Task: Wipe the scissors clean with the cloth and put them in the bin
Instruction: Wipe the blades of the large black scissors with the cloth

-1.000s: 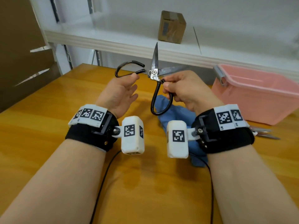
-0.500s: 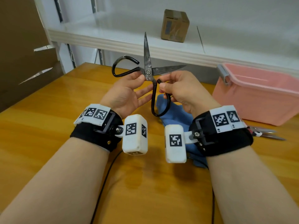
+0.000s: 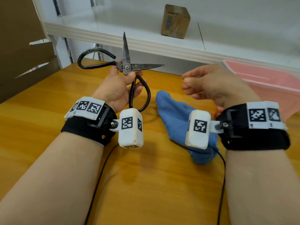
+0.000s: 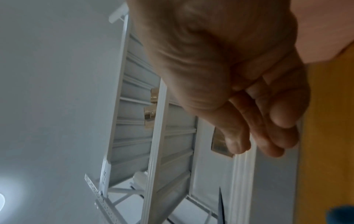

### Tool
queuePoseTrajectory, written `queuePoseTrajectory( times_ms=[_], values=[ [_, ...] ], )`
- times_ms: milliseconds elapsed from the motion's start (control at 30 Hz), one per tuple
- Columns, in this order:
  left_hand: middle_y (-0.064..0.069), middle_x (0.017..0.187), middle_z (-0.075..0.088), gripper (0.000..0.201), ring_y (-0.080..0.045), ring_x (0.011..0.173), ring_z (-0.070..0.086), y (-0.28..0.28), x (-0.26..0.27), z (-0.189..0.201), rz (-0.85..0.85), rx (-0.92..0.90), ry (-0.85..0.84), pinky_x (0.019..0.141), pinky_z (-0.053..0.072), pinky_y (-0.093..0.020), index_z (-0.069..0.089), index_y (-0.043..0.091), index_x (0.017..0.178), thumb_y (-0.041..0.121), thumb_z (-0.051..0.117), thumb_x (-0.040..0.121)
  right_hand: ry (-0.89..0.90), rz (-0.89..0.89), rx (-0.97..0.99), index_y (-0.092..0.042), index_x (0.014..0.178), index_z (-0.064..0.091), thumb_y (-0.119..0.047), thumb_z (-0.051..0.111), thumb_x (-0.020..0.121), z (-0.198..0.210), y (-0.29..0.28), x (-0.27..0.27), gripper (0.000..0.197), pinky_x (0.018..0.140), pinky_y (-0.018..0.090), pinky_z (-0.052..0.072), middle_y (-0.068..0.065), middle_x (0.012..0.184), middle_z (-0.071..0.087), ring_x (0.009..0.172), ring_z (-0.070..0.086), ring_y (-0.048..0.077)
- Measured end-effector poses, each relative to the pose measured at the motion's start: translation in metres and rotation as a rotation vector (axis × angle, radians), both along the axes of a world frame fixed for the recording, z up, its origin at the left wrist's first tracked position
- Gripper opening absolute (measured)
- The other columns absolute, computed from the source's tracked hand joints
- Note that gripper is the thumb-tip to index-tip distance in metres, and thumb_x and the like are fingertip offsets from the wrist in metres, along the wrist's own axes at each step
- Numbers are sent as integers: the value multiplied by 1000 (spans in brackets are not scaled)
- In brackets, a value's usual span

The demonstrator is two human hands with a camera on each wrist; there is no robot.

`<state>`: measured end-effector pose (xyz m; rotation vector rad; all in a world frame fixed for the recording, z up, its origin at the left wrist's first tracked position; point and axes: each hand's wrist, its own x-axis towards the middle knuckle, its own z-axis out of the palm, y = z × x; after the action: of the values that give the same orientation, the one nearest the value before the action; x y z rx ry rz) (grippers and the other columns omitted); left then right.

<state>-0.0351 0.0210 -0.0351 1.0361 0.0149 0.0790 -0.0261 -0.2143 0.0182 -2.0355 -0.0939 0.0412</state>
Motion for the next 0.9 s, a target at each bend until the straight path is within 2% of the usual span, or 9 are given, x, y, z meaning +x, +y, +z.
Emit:
queuePoseTrajectory(
  times_ms=[200, 333, 433, 533, 567, 633, 700, 767, 900],
  values=[
    [-11, 109, 69, 42, -26, 92, 72, -5, 1, 1, -12, 28, 3, 57, 52, -25, 34, 21, 138, 4, 45, 101, 76, 119, -315, -16, 86, 72, -12, 71, 91, 10, -14, -11, 6, 51, 20, 49, 2, 75, 73, 57, 62, 7],
    [-10, 106, 70, 40, -25, 89, 72, -4, -2, 3, 0, 37, 5, 57, 52, -24, 35, 21, 136, 4, 44, 101, 13, 118, -386, -16, 84, 72, -20, 77, 87, 4, 10, -12, 6, 63, 28, 57, 4, 83, 74, 73, 70, 14],
    [-9, 103, 70, 39, -26, 90, 71, 0, -1, 4, 29, 14, 3, 56, 51, -24, 35, 20, 136, 3, 44, 102, -94, 24, -431, -19, 98, 70, -28, 77, 87, -10, 28, -5, 16, 79, 39, 60, -1, 95, 71, 80, 71, 20],
    [-8, 104, 69, 41, -27, 93, 70, 3, -1, 3, 47, -17, 16, 56, 50, -24, 36, 23, 136, 3, 43, 101, 10, 49, -523, -18, 131, 57, -35, 73, 90, -27, 40, -1, 47, 82, 37, 58, -1, 109, 65, 80, 68, 16],
    [-8, 103, 70, 41, -27, 93, 70, 3, -1, 3, 50, -18, 20, 56, 50, -24, 36, 23, 136, 3, 43, 101, 49, 66, -566, -17, 135, 55, -35, 73, 90, -31, 43, -1, 52, 79, 36, 57, 1, 109, 64, 80, 68, 16],
    [-8, 100, 71, 41, -27, 90, 71, 3, 0, 3, 52, -15, 21, 56, 50, -24, 36, 22, 137, 2, 43, 101, 99, 92, -644, -14, 126, 61, -26, 73, 90, -35, 44, 1, 40, 78, 38, 59, 5, 99, 67, 83, 70, 20],
    [-7, 100, 71, 42, -26, 89, 71, 4, 0, 4, 53, -18, 18, 56, 50, -24, 36, 22, 138, 2, 43, 101, 66, 78, -568, -14, 107, 68, -11, 71, 89, -36, 41, 6, 18, 83, 46, 61, 10, 92, 68, 88, 70, 26],
    [-7, 102, 70, 42, -26, 90, 71, 6, -1, 5, 63, -35, 12, 56, 50, -24, 37, 24, 137, 2, 43, 101, -95, -2, -317, -18, 90, 65, -1, 68, 84, -34, 35, 13, 18, 82, 50, 60, 7, 87, 67, 88, 69, 26],
    [-7, 103, 70, 40, -26, 91, 71, 11, -2, 7, 95, -90, -11, 57, 50, -24, 38, 23, 134, 2, 43, 101, -525, -93, 49, -26, 91, 54, -8, 70, 82, -17, 28, 10, 26, 82, 39, 56, -2, 89, 63, 89, 64, 18]
  ],
)
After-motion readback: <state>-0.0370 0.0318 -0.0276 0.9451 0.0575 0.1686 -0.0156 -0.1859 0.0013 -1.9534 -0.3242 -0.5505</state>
